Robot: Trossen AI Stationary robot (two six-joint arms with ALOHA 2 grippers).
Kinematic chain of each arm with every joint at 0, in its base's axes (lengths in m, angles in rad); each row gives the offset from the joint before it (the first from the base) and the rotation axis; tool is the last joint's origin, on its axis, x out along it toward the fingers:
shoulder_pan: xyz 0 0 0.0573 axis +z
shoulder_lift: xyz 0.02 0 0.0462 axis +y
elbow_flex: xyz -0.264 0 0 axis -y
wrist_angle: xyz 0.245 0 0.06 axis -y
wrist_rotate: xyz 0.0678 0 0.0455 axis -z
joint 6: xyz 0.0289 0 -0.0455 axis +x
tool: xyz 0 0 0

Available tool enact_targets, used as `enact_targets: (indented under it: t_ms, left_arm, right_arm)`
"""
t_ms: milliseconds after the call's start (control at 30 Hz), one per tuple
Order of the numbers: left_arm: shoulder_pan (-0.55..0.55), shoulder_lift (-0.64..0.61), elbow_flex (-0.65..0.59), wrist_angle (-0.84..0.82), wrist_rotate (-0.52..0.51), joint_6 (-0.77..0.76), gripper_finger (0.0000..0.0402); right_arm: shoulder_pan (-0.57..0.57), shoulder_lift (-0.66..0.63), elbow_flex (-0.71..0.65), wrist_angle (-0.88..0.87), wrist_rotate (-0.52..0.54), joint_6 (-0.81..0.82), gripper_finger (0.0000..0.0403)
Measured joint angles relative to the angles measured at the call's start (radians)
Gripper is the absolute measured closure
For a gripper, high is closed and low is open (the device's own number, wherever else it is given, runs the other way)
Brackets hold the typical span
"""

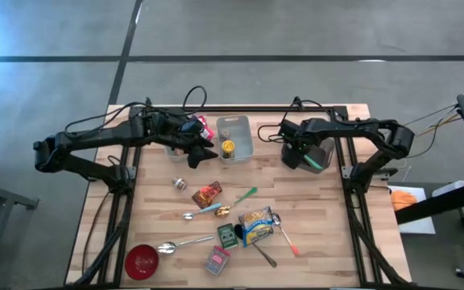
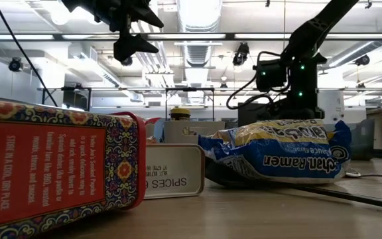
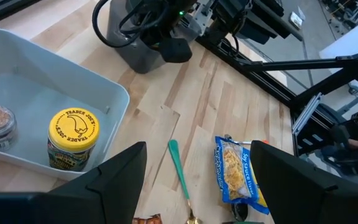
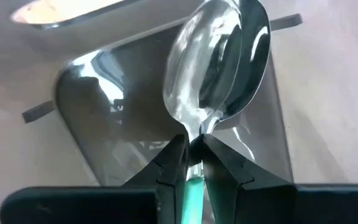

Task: Pick & Place Food Item
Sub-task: Put the right light blue spoon into the black bin, then put the dark green spoon into the black bin

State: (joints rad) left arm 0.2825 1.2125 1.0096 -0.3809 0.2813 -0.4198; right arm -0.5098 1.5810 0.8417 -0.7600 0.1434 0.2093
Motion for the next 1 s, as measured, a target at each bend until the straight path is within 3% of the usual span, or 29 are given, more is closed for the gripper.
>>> enact_targets:
  t_ms: [400, 767, 1000]
  left_arm:
    - [0.000, 0.000, 0.000, 0.000, 0.000, 0.001, 0.0110]
    - [0.000, 0.000, 0.000, -0.023, 0.000, 0.003, 0.0110]
    - [0.000, 0.000, 0.000, -0.083, 0.000, 0.003, 0.0110]
  right_arm:
    - [-0.001, -0.001, 0.019, -0.030, -0.130, 0.000, 0.0350]
    - [-0.001, 0.000, 0.149, -0.154, -0.147, -0.005, 0.0239]
    - [0.004, -0.004, 0.271, -0.343, -0.144, -0.011, 0.0212]
